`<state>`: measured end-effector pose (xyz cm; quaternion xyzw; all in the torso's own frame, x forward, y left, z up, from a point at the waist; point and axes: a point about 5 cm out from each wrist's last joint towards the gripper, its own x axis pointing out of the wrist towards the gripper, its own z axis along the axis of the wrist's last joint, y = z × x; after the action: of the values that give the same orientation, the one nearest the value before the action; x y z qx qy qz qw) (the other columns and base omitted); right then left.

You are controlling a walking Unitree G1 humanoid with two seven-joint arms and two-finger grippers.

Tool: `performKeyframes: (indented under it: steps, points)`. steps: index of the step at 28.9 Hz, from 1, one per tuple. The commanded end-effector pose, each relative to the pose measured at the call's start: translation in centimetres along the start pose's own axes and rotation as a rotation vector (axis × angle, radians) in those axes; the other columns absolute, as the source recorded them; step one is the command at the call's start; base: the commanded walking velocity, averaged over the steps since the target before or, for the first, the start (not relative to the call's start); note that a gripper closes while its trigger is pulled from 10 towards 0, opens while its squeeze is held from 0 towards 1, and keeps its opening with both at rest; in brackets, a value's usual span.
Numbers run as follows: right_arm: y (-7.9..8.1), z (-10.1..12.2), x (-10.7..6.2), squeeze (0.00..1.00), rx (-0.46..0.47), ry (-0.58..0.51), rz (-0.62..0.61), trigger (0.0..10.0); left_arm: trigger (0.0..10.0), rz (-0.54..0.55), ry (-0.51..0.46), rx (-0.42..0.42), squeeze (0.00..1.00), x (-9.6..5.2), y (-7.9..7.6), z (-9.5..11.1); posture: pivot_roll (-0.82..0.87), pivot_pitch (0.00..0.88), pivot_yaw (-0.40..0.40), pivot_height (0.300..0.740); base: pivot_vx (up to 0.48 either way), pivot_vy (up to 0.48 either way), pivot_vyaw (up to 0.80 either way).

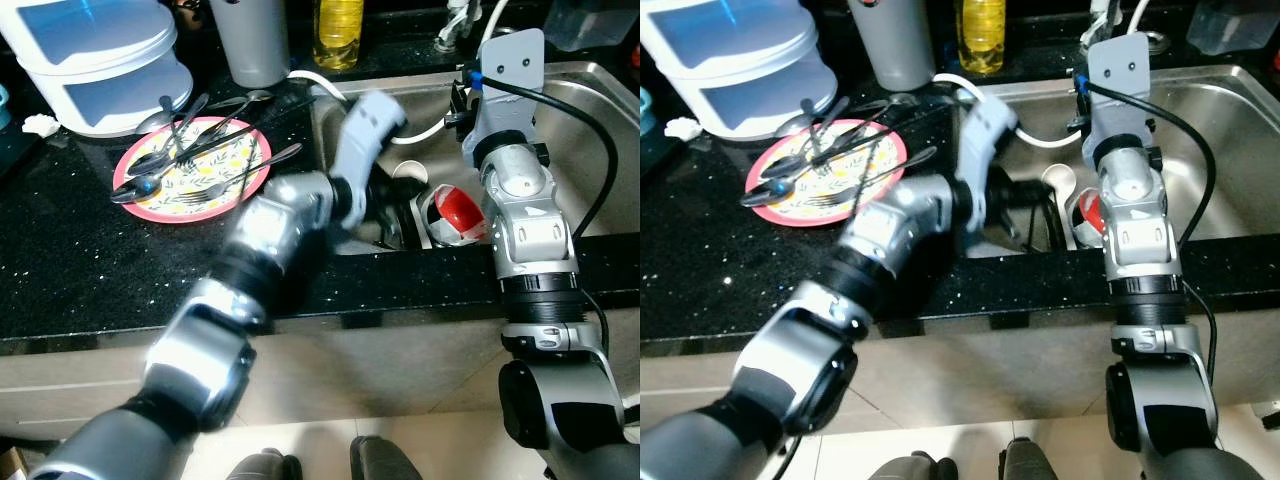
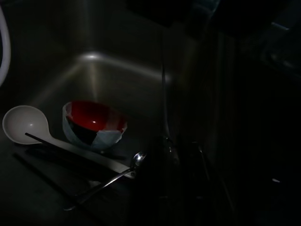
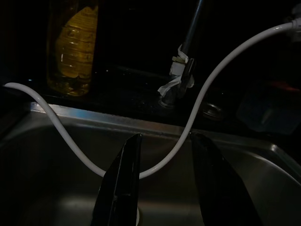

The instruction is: Kitchen organization

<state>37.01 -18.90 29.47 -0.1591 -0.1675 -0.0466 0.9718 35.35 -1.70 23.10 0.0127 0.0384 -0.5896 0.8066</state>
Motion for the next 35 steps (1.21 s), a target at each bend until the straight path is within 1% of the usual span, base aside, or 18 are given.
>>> performKeyframes:
  steps: [1, 5, 8, 9, 11, 12, 15, 16, 17, 19, 20, 22, 23, 25, 26, 28, 31, 35]
  points:
    - [0.3, 0.2, -0.1, 0.00, 0.010, -0.005, 0.001, 10.0, 10.0, 0.052, -0.038, 0.009, 1.00, -0.1, 0.6, 0.2, -0.09, 0.107, 0.111, 0.740, 0.000, 0.000, 0.00]
    - [0.2, 0.4, 0.0, 0.00, 0.025, -0.010, -0.003, 10.0, 10.0, 0.123, -0.097, 0.007, 1.00, -0.6, 1.6, 1.2, -0.08, 0.105, 0.103, 0.740, 0.000, 0.000, 0.00]
    - [0.2, 0.6, 0.0, 0.00, 0.039, -0.021, -0.007, 10.0, 10.0, 0.155, -0.195, 0.038, 1.00, -1.8, 2.1, 2.8, -0.07, 0.104, 0.099, 0.740, 0.000, 0.000, 0.00]
    - [0.3, 0.8, 0.0, 0.00, 0.046, -0.028, -0.006, 10.0, 10.0, 0.173, -0.228, 0.055, 0.00, -2.6, 2.4, 3.6, -0.07, 0.104, 0.099, 0.740, 0.000, 0.000, 0.00]
    - [0.3, 0.9, 0.1, 0.00, 0.051, -0.033, -0.004, 10.0, 10.0, 0.195, -0.241, 0.083, 0.00, -3.3, 2.5, 4.3, -0.07, 0.104, 0.099, 0.740, 0.000, 0.000, 0.00]
    - [0.5, 0.9, 0.0, 0.00, 0.067, -0.041, 0.005, 10.0, 10.0, 0.251, -0.230, 0.150, 0.00, -4.9, 2.7, 5.3, -0.03, 0.106, 0.093, 0.740, 0.000, 0.000, 0.00]
    - [0.9, 0.9, 0.0, 0.00, 0.080, -0.043, 0.016, 10.0, 10.0, 0.316, -0.188, 0.211, 0.00, -6.9, 3.2, 5.7, -0.03, 0.106, 0.095, 0.740, 0.000, 0.000, 0.00]
    - [0.9, 0.9, 0.0, 0.00, 0.080, -0.043, 0.016, 10.0, 10.0, 0.316, -0.188, 0.211, 0.00, -6.9, 3.2, 5.7, -0.03, 0.106, 0.095, 0.740, 0.000, 0.000, 0.00]
    - [1.1, 1.1, 0.0, 0.00, 0.087, -0.051, 0.024, 10.0, 10.0, 0.377, -0.104, 0.286, 0.00, -9.8, 3.8, 5.1, -0.01, 0.109, 0.094, 0.740, 0.000, 0.000, 0.00]
    - [1.1, 1.1, 0.0, 0.00, 0.095, -0.055, 0.032, 10.0, 10.0, 0.440, 0.015, 0.387, 0.00, -12.6, 4.4, 4.2, 0.00, 0.111, 0.090, 0.740, 0.000, 0.000, 0.00]
    - [1.1, 1.1, 0.0, 0.00, 0.095, -0.055, 0.032, 10.0, 10.0, 0.440, 0.015, 0.387, 0.00, -12.6, 4.4, 4.2, 0.00, 0.111, 0.090, 0.740, 0.000, 0.000, 0.00]
    - [1.5, 0.8, 0.0, 0.00, 0.103, -0.048, 0.042, 10.0, 10.0, 0.441, 0.036, 0.374, 0.00, -15.2, 4.4, 4.0, 0.02, 0.110, 0.090, 0.740, 0.000, 0.000, 0.00]
    - [1.5, 0.8, 0.0, 0.00, 0.103, -0.048, 0.042, 10.0, 10.0, 0.441, 0.036, 0.374, 0.00, -15.2, 4.4, 4.0, 0.02, 0.110, 0.090, 0.740, 0.000, 0.000, 0.00]
    - [2.3, 1.0, 0.0, 0.00, 0.130, -0.058, 0.075, 10.0, 10.0, 0.461, 0.083, 0.328, 0.00, -17.9, 4.7, 3.4, 0.03, 0.111, 0.086, 0.740, 0.000, 0.000, 0.00]
    - [2.3, 1.0, 0.0, 0.00, 0.130, -0.058, 0.075, 10.0, 10.0, 0.461, 0.083, 0.328, 0.00, -17.9, 4.7, 3.4, 0.03, 0.111, 0.086, 0.740, 0.000, 0.000, 0.00]
    - [3.6, 1.6, -0.2, 0.00, 0.156, -0.088, 0.145, 10.0, 10.0, 0.474, 0.106, 0.249, 0.00, -19.7, 5.1, 2.6, 0.03, 0.111, 0.086, 0.740, 0.000, 0.000, 0.00]
    - [4.1, 1.9, -0.3, 0.00, 0.169, -0.101, 0.177, 10.0, 10.0, 0.472, 0.109, 0.219, 0.00, -20.2, 5.2, 2.3, 0.04, 0.111, 0.079, 0.740, 0.000, 0.000, 0.00]
    - [6.4, 3.3, -1.1, 0.00, 0.279, -0.159, 0.290, 10.0, 10.0, 0.507, 0.187, 0.137, 0.00, -20.8, 6.8, 0.4, 0.04, 0.103, 0.072, 0.740, 0.000, 0.000, 0.00]
